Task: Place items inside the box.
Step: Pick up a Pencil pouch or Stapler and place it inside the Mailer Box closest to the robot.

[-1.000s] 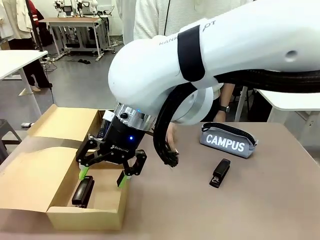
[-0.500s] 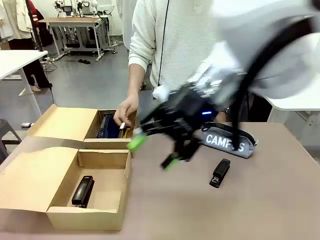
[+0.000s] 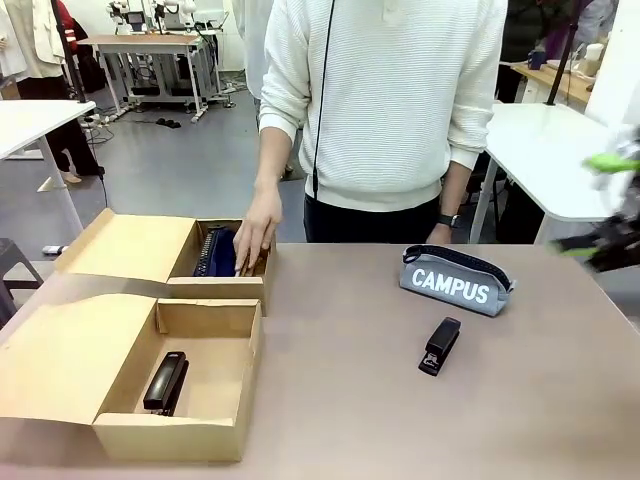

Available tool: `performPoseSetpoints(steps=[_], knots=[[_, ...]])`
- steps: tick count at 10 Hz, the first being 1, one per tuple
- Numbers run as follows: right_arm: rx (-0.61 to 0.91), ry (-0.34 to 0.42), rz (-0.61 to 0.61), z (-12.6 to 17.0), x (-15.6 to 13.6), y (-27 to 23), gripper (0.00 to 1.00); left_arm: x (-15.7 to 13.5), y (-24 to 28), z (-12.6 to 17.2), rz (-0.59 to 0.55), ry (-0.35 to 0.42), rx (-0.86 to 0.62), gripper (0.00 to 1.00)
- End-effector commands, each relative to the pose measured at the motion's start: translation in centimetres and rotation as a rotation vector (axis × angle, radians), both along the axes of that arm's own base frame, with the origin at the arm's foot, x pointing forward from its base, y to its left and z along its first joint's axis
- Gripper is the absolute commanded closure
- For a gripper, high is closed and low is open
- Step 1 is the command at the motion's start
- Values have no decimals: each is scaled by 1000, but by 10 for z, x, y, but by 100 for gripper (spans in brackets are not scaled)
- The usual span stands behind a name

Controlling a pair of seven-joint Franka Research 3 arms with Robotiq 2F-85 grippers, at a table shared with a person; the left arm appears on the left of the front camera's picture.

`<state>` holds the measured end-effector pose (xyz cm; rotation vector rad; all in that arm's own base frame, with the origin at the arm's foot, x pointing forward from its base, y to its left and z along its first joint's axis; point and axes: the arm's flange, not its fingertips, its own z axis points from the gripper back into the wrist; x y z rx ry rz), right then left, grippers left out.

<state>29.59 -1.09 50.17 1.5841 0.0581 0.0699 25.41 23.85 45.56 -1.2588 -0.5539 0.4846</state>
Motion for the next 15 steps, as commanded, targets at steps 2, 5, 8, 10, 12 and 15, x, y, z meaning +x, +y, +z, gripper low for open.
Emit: performPoseSetpoints(steps=[2, 5, 8, 10, 12, 15], knots=[[62, -23, -331, -68, -89, -43, 0, 0, 0, 1, -7, -24, -2, 0], [-104, 167, -493, -126, -119, -40, 0, 0, 0, 1, -7, -24, -2, 0], [-38, 112, -447, -64, -44, -163, 0, 0, 0, 1, -7, -24, -2, 0], [-38, 112, -447, -64, -44, -163, 0, 0, 0, 1, -7, -24, -2, 0], [-38, 112, -447, -64, -44, -163, 0, 0, 0, 1, -7, -24, -2, 0], [-38, 112, -447, -64, -44, -163, 0, 0, 0, 1, -7, -24, -2, 0]])
